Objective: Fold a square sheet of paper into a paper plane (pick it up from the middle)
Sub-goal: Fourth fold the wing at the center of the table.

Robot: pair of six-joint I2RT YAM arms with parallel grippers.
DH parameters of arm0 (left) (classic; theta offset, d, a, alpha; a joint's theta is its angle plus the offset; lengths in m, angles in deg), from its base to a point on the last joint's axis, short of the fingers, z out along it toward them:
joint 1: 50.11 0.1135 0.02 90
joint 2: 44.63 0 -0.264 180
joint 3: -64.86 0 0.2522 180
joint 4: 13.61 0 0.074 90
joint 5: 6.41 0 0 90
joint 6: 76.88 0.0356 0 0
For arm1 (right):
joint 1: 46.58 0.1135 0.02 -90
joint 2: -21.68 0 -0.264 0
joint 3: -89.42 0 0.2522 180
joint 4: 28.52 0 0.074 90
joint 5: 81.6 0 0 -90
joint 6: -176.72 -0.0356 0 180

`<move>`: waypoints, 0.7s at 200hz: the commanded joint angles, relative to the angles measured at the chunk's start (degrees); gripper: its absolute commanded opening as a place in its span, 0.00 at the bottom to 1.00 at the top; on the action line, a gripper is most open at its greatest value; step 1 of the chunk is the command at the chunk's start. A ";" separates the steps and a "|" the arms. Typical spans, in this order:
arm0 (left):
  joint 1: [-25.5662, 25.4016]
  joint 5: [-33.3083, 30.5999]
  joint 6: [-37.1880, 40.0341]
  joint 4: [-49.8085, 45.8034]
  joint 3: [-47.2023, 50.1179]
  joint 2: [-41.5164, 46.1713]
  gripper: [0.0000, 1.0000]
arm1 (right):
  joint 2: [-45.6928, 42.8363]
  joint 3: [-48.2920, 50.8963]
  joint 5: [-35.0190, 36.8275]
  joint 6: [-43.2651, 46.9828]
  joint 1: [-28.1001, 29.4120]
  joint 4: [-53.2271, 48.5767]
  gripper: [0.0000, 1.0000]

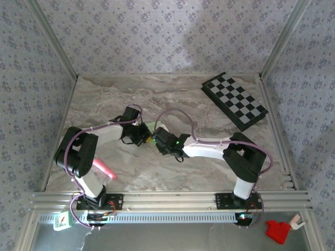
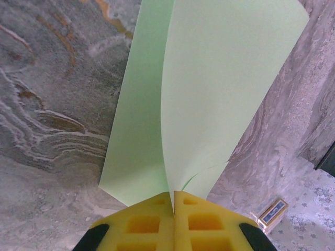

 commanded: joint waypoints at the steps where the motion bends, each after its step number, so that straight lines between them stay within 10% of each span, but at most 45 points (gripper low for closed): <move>1: -0.14 -0.53 -1.00 -1.34 -0.76 2.11 0.07 | 2.23 -1.36 -0.44 0.84 0.52 -0.32 0.39; 140: -0.14 0.48 -2.68 -1.09 -0.74 3.19 0.10 | 4.98 -2.33 0.70 0.66 0.04 -1.85 0.23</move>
